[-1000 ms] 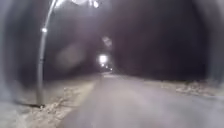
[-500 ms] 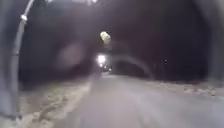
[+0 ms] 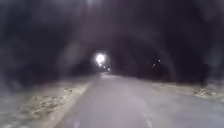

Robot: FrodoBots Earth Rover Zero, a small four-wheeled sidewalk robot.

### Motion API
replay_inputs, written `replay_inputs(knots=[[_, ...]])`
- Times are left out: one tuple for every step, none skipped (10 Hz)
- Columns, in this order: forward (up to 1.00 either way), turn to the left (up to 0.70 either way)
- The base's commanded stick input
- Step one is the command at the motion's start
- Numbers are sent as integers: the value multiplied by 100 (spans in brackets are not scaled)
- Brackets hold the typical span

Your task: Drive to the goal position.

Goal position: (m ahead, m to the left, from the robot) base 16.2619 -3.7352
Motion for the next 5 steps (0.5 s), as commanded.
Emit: replay_inputs(knots=[[100,40],[100,22],[100,2],[100,1],[100,0]])
